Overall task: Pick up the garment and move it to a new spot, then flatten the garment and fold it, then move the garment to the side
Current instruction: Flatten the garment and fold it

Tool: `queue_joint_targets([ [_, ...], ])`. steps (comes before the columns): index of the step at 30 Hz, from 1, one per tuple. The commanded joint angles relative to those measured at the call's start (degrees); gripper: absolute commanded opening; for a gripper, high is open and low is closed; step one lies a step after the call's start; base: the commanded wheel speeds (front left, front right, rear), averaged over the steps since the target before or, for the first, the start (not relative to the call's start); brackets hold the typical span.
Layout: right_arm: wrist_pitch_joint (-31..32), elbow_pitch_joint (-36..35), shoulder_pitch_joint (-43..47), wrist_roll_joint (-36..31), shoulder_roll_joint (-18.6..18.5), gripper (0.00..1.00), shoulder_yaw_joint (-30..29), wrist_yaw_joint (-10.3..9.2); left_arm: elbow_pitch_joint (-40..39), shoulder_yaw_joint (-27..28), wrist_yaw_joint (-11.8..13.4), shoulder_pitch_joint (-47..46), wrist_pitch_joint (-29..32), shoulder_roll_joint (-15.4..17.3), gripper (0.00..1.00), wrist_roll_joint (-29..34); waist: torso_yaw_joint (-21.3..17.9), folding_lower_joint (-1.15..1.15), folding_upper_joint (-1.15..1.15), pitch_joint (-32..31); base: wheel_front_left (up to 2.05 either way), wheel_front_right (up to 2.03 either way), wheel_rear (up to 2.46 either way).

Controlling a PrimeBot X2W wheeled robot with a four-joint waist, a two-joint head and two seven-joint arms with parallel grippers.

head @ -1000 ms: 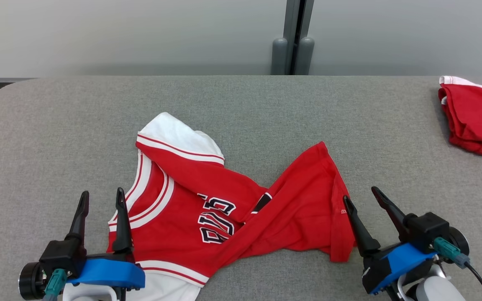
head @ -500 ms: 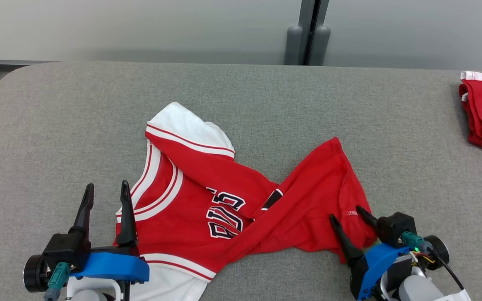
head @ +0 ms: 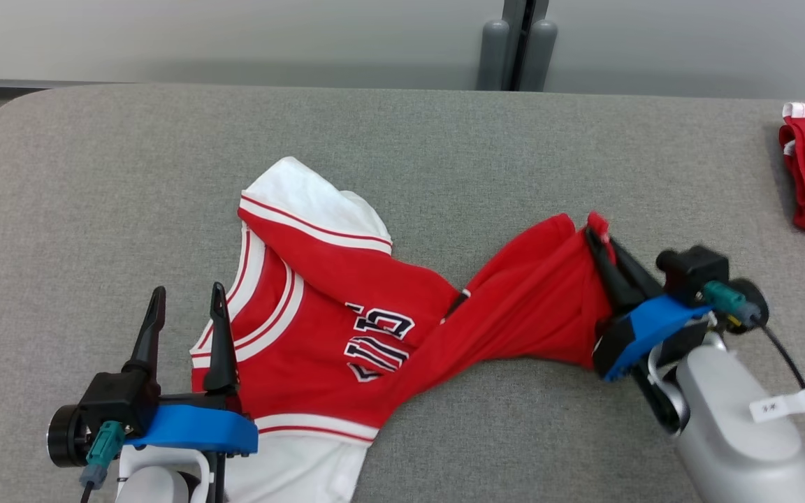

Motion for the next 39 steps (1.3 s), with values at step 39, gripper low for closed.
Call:
queue_joint_targets([
  [39, -1.93, -22.27, 33.32, 6.47, -6.58, 0.00, 8.72, 0.03, 1.65, 1.60, -1.01, 3.22, -0.25, -0.03, 1.00, 0.39, -5.01, -0.01, -0.01, -6.03, 0.00, 0.00, 0.00],
])
